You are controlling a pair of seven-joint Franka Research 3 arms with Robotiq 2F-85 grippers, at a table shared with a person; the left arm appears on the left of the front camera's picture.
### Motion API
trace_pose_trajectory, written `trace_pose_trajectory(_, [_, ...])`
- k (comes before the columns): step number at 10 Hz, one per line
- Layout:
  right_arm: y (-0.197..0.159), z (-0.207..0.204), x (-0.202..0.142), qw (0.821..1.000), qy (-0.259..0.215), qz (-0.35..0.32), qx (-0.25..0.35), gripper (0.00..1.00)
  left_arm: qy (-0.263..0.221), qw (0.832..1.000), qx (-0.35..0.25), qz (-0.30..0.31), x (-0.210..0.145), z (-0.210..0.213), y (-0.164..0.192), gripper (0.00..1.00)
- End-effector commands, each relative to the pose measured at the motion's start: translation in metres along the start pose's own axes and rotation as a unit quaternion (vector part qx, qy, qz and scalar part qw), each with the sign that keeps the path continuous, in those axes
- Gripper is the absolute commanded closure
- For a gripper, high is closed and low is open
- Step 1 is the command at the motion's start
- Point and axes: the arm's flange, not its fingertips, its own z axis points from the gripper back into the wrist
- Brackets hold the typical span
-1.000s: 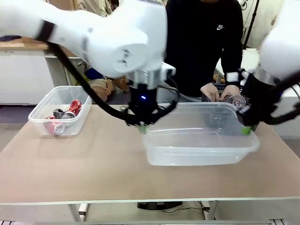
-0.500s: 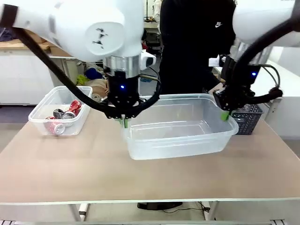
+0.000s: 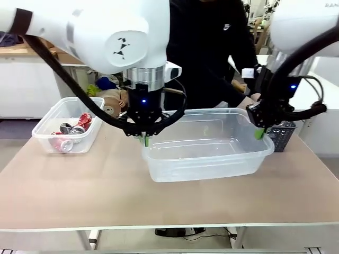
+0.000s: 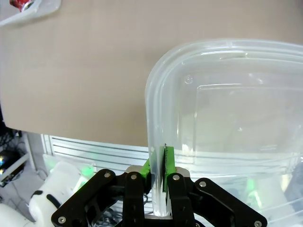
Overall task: Sort the waste into each basket.
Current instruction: Pick up the Organizing box on the right side of the table and lift it.
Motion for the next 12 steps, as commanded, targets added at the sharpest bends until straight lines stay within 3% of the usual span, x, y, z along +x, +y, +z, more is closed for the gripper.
trace_pose_trajectory(1, [0.016, -0.001, 0.011, 1.000, -0.007, -0.007, 0.016, 0.92, -0.011, 0.999, 0.022, 0.026, 0.027, 0.003, 0.015, 0.94])
trace_pose_trajectory(3, [0.034, -0.001, 0.040, 0.998, -0.023, -0.028, 0.055, 0.92, -0.039, 0.999, 0.009, 0.002, 0.065, 0.009, 0.053, 0.94])
trace_pose_trajectory(6, [0.063, 0.001, 0.089, 0.996, -0.015, -0.055, 0.068, 0.92, -0.042, 0.999, -0.009, -0.004, 0.084, -0.007, 0.092, 0.94])
trace_pose_trajectory(9, [0.063, -0.003, 0.130, 0.995, 0.014, -0.049, 0.081, 0.92, -0.031, 0.999, -0.022, 0.015, 0.078, -0.032, 0.100, 0.94])
trace_pose_trajectory(12, [0.066, -0.025, 0.136, 0.995, 0.056, -0.041, 0.077, 0.92, -0.010, 1.000, -0.020, 0.021, 0.091, -0.062, 0.097, 0.94])
